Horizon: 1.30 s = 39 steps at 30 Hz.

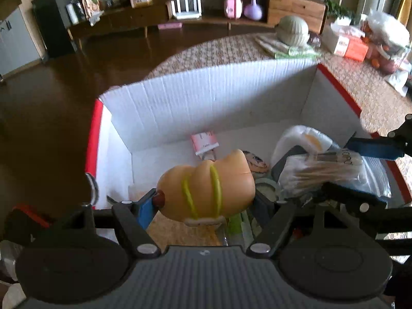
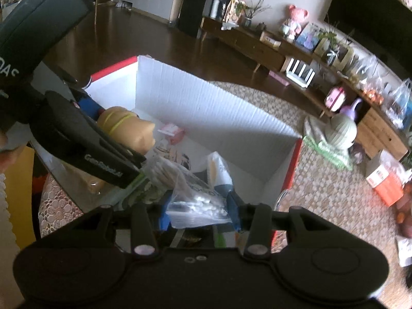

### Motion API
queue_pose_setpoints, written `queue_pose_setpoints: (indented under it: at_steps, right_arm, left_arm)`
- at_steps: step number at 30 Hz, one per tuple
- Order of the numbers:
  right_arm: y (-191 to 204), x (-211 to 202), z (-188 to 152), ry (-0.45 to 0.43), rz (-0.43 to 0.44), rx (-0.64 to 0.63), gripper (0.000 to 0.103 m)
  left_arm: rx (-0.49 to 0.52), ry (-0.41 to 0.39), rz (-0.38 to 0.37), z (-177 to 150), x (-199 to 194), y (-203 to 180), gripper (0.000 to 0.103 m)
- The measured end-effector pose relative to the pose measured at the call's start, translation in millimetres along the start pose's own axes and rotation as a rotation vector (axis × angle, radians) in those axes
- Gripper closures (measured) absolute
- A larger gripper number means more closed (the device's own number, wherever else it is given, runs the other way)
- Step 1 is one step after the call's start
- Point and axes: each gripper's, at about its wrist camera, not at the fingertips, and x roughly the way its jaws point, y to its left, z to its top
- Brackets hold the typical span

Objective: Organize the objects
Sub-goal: 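Open both grippers to drop the plush toy and swab bag into the box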

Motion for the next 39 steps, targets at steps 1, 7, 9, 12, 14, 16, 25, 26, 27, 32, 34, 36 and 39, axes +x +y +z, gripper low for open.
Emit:
queue_pose_setpoints:
  at_steps: [1,7,9,12,14,16,25,26,27,32,34,36,39]
  right_arm:
    - [-0.9,0.8,-0.2,0.003,0.003,0.008,0.058]
    - [-6.5,3.6,-1.3,0.032,0.043,0.058,0.056]
    - [-10.4,5.4,-0.6,0.041,0.057,0.073,0.055]
    - [-12.4,3.1,-1.4,0.045,0.067,0.087,0.050]
    - [-13.7,-0.6,-1.9,0.039,0.060,0.098,0.038]
    - [-13.7,-4.6,-2.5,0.033,0.072,0.106,0.029]
    - [-18.0,-30.4,-4.4,-0.006,0.100,0.125,0.021]
    - [-19.4,-33.6,-4.6,-0.013,0.102,0.126,0.018]
    - [-20.8,-37.8,-5.2,-0.022,0.106,0.126,0.016]
    - [-27.2,-57.7,-6.9,-0.056,0.126,0.151,0.014]
    - [-29.8,-66.5,-7.7,-0.075,0.136,0.163,0.011]
    - [-31.4,-75.1,-8.6,-0.098,0.143,0.170,0.009]
    - [-34.1,-87.3,-9.9,-0.129,0.159,0.183,0.006]
  left_arm:
    - [0.003,0.009,-0.001,0.9,2.3,-1.2,0.028]
    - [-0.004,0.063,-0.039,3.8,13.4,-3.9,0.028]
    - [0.001,0.070,-0.039,3.2,16.0,-6.3,0.028]
    - [0.001,0.073,-0.044,2.3,16.4,-6.6,0.028]
    - [-0.016,0.070,-0.044,2.2,15.8,-6.1,0.027]
    - [-0.038,0.060,-0.053,1.3,14.2,-5.0,0.027]
    - [-0.054,0.029,-0.054,-7.6,0.3,-8.6,0.023]
    - [-0.056,0.023,-0.055,-8.3,-2.6,-8.5,0.023]
    - [-0.059,0.018,-0.056,-9.3,-5.5,-8.1,0.023]
    - [-0.076,-0.012,-0.059,-13.1,-20.4,-7.0,0.023]
    - [-0.078,-0.027,-0.063,-15.6,-28.7,-7.6,0.021]
    - [-0.084,-0.045,-0.064,-16.9,-36.7,-8.4,0.020]
    - [-0.098,-0.085,-0.073,-20.6,-51.4,-9.2,0.019]
